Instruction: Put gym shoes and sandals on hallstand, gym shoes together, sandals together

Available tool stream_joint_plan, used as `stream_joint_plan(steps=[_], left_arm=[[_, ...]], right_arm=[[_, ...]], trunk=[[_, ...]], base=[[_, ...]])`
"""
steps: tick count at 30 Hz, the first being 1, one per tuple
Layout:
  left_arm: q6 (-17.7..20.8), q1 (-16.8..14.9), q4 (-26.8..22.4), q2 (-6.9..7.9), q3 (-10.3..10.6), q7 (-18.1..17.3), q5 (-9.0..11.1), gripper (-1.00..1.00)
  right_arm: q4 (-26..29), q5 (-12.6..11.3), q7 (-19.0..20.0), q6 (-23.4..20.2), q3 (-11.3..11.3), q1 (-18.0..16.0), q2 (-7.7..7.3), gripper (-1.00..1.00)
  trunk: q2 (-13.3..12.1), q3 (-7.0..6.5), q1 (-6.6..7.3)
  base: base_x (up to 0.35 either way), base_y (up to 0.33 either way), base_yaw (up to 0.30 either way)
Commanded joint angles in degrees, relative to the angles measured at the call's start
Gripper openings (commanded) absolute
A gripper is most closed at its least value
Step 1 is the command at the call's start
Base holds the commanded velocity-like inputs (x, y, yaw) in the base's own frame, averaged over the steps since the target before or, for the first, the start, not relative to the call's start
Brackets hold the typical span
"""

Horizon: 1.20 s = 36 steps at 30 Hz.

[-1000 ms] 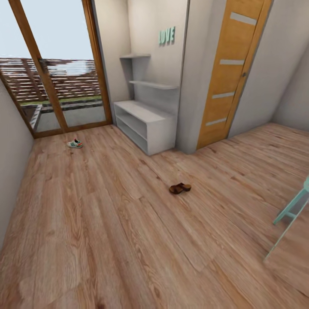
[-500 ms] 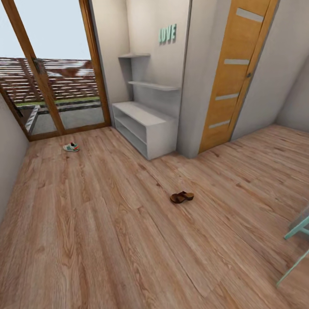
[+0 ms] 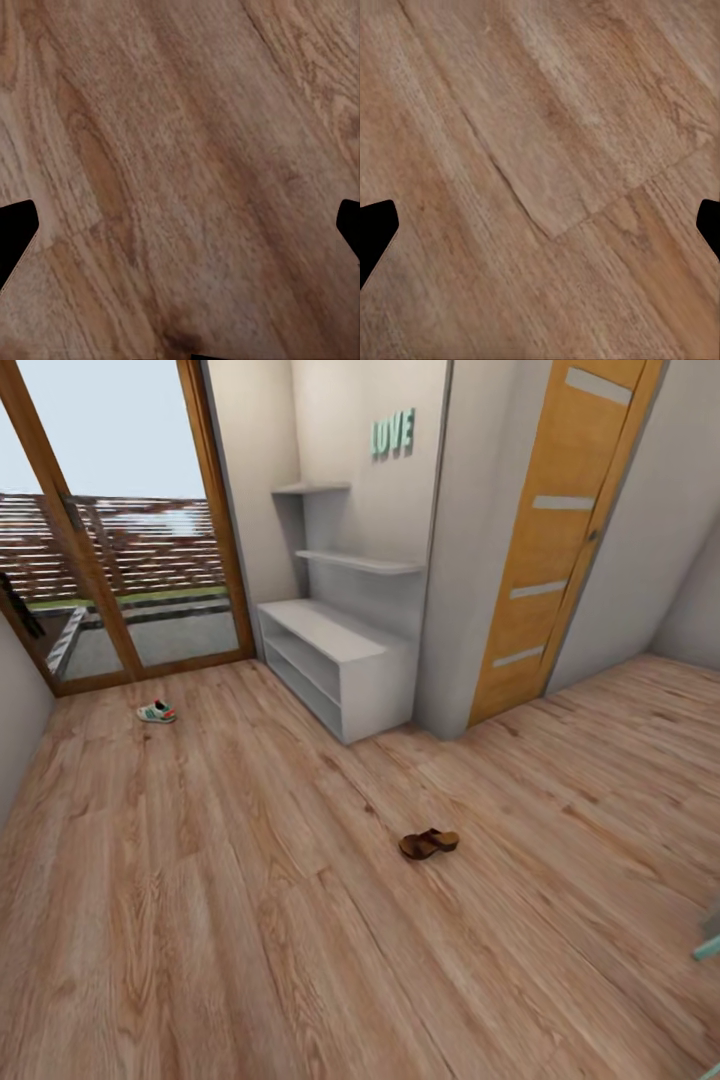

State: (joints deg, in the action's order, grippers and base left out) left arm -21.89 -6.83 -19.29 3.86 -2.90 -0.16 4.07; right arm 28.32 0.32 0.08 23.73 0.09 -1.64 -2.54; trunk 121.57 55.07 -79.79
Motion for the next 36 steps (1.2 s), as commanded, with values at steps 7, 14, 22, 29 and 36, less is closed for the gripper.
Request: stream_joint_plan(steps=[7,14,22,29,36], left_arm=[[-0.17,-0.03,0.04,0.01,0.09,-0.02,0.42,1.00],[-0.17,-0.04,0.04,0.01,0.09,-0.02,0.42,1.00],[-0.17,-0.03,0.04,0.01,0.09,-0.02,0.36,1.00],[-0.09,-0.03,0.04,0.01,0.09,-0.02,0.32,1.00],[-0.08,-0.06,0.04,0.01,0.08,-0.02,0.30,1.00]], right_arm=[[-0.02,0.03,0.01,0.17,0.00,-0.03,-0.01,1.00],[-0.02,0.03,0.01,0.17,-0.05,-0.03,-0.01,1.00],[0.03,0.03,-0.15,0.17,-0.09,-0.03,-0.01,1.00],[0.07,0.03,-0.17,0.17,-0.09,-0.03,-0.01,1.00],[0.01,0.03,-0.24,0.17,-0.09,-0.03,-0.01,1.00]], trunk=[[0.01,0.05,-0.03],[0.01,0.05,-0.03],[0.01,0.05,-0.03],[0.01,0.05,-0.03],[0.01,0.05,-0.03]], base=[[0.336,0.000,0.000],[0.336,0.000,0.000],[0.336,0.000,0.000],[0.333,0.000,-0.171],[0.097,0.000,-0.250]])
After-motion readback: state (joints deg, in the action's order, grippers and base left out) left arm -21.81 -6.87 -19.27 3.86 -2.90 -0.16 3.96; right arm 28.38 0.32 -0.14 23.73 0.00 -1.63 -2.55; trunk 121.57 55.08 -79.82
